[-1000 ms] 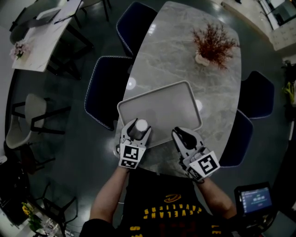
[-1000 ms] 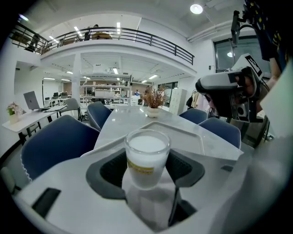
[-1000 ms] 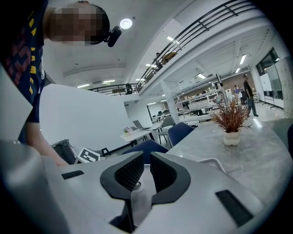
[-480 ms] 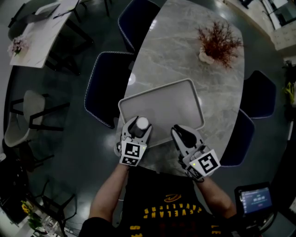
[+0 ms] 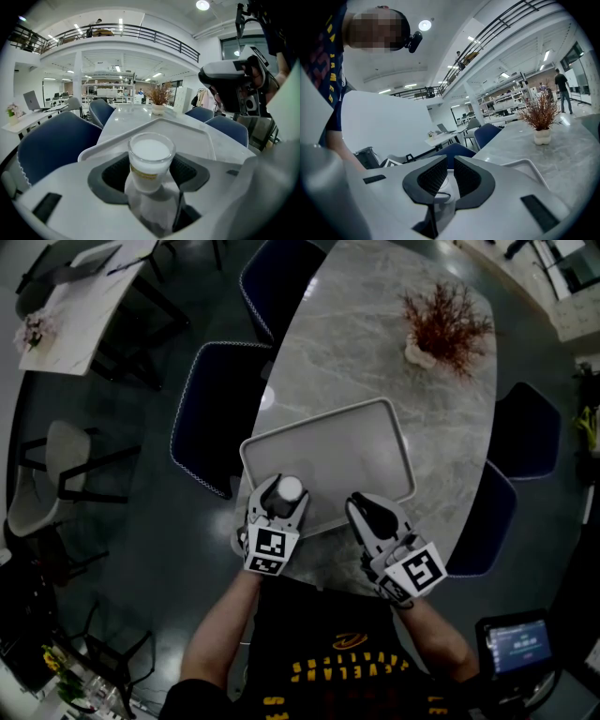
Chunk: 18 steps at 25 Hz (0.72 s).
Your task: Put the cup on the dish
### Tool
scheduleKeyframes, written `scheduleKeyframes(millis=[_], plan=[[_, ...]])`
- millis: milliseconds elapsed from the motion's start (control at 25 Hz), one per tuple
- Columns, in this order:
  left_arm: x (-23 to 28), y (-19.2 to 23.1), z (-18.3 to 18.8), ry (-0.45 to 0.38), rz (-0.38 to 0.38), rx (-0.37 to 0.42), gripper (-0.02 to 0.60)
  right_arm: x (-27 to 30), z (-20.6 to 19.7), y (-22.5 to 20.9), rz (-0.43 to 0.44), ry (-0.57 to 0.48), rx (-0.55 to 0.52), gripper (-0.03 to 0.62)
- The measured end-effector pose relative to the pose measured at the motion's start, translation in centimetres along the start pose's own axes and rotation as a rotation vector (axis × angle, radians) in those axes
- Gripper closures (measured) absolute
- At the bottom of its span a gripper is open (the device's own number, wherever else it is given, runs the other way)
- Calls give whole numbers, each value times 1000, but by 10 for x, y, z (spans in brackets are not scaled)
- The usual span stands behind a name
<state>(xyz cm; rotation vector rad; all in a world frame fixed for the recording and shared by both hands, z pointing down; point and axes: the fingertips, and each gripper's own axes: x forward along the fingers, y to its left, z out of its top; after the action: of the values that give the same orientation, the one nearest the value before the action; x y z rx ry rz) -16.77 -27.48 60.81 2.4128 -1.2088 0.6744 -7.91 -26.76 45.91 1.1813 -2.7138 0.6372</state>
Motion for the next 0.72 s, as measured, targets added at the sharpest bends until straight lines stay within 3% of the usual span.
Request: scheduleKeyframes(millis=[720], plan=[[1,-1,-3,15,3,4,319,3,-1,8,31,-5,4,546]])
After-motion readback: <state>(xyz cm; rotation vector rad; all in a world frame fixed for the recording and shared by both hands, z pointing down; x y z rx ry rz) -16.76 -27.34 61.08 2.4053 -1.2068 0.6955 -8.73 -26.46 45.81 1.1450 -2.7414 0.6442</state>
